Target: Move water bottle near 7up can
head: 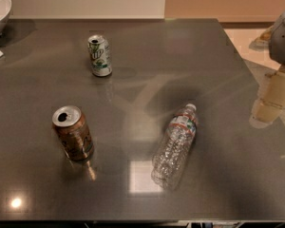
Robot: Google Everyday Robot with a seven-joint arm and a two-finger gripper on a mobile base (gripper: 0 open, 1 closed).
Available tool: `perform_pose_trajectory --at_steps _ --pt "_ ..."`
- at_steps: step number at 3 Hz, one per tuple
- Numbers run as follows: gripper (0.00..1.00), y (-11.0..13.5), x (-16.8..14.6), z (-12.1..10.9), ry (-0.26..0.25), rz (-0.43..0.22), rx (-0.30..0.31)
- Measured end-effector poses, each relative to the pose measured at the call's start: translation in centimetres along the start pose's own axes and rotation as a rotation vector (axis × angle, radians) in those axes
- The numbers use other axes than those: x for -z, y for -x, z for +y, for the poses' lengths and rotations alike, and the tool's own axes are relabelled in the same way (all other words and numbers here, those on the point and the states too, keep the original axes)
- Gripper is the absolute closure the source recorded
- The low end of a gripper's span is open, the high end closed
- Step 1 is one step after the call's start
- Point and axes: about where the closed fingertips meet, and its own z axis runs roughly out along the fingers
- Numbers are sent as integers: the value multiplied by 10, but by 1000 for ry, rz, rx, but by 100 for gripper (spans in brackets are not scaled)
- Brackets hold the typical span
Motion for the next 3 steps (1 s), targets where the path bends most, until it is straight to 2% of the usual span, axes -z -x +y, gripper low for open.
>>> perform_pose_trajectory --at_steps 1,2,3 --pt "0 1 1 0 -3 -2 5" --pt "0 11 -5 -4 8 -40 82" --pt "0 35 -22 -7 48 -109 250"
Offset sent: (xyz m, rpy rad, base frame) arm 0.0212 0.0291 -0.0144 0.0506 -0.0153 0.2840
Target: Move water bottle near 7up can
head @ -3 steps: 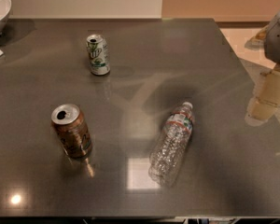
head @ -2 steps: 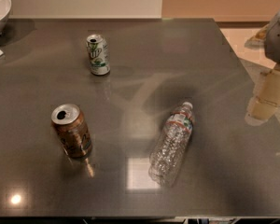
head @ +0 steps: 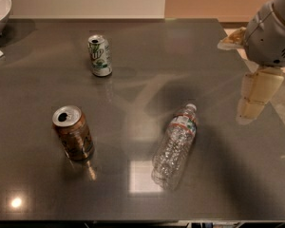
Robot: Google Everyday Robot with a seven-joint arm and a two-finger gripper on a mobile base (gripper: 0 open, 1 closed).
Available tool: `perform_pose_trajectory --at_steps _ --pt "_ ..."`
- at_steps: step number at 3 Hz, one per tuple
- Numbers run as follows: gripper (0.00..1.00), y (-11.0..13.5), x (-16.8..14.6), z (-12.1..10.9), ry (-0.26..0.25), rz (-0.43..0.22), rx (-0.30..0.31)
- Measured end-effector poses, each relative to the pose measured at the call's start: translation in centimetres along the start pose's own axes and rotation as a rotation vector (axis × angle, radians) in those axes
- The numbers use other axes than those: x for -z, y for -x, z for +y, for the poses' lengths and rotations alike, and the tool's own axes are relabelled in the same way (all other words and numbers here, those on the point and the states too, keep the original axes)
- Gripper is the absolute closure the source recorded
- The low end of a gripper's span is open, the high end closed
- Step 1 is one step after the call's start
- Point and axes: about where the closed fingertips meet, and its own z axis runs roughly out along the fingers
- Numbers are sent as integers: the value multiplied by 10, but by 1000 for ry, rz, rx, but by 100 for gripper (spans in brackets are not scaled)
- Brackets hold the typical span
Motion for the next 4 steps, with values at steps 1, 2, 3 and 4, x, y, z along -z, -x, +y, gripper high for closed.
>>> perform_pose_trajectory --at_steps 1,2,3,4 --pt "0 22 -24 -5 52 -63 178" --pt "0 42 -48 2 118 -83 359" --pt "0 59 -68 21 194 -86 539" --pt "0 70 -90 38 255 -77 675"
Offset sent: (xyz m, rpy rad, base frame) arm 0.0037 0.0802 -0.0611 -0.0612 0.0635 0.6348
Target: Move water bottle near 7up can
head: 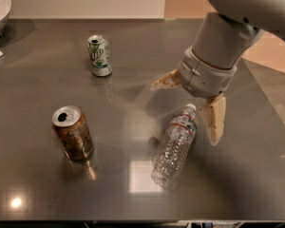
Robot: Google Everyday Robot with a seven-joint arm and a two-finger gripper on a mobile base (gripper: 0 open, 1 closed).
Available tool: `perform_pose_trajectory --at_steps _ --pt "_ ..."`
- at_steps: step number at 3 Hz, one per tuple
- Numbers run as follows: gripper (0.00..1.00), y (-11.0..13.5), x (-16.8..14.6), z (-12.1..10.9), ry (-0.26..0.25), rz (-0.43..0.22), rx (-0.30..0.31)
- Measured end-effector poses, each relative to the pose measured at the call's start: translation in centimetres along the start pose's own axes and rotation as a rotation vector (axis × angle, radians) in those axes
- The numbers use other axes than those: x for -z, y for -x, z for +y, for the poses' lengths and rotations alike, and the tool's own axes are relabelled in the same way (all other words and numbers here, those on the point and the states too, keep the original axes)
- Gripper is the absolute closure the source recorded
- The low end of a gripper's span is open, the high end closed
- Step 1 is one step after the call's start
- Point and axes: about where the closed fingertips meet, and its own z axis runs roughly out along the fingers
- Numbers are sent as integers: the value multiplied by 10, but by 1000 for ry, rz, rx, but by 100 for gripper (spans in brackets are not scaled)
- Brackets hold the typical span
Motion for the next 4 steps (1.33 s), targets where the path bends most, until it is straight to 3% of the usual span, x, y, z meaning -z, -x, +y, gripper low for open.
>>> perform_pose_trajectory --at_steps 1,2,4 --pt "0 5 -24 5 60 6 78" --pt "0 0 -39 9 94 31 116" --pt "41 -20 -51 12 137 101 134"
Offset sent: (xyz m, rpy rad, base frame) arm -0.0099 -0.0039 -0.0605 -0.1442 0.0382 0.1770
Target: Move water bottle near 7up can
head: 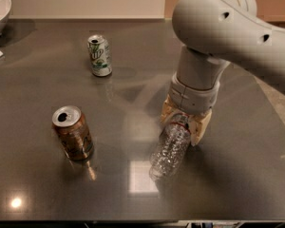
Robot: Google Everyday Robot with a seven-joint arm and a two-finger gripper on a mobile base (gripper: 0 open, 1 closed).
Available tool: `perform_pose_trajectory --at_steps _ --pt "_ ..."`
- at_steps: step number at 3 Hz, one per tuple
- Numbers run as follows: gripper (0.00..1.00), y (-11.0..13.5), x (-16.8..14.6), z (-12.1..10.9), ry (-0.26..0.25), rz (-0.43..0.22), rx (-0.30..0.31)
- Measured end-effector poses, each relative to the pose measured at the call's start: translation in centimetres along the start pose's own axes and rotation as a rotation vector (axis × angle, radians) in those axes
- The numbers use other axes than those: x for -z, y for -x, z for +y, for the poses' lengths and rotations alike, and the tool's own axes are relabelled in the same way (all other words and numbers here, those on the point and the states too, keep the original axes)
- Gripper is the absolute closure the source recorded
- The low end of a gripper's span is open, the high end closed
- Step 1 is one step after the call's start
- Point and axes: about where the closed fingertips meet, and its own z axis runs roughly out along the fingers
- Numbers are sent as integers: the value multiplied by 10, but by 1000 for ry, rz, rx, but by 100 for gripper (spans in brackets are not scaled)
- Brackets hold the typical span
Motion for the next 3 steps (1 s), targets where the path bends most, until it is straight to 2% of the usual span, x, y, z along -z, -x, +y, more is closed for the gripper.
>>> perform_pose_trajectory --at_steps 1,2,3 --pt "64 -11 5 -5 3 15 -30" --pt "87 -26 16 -24 -8 23 -72" --pt "100 -45 30 -65 -54 59 -133"
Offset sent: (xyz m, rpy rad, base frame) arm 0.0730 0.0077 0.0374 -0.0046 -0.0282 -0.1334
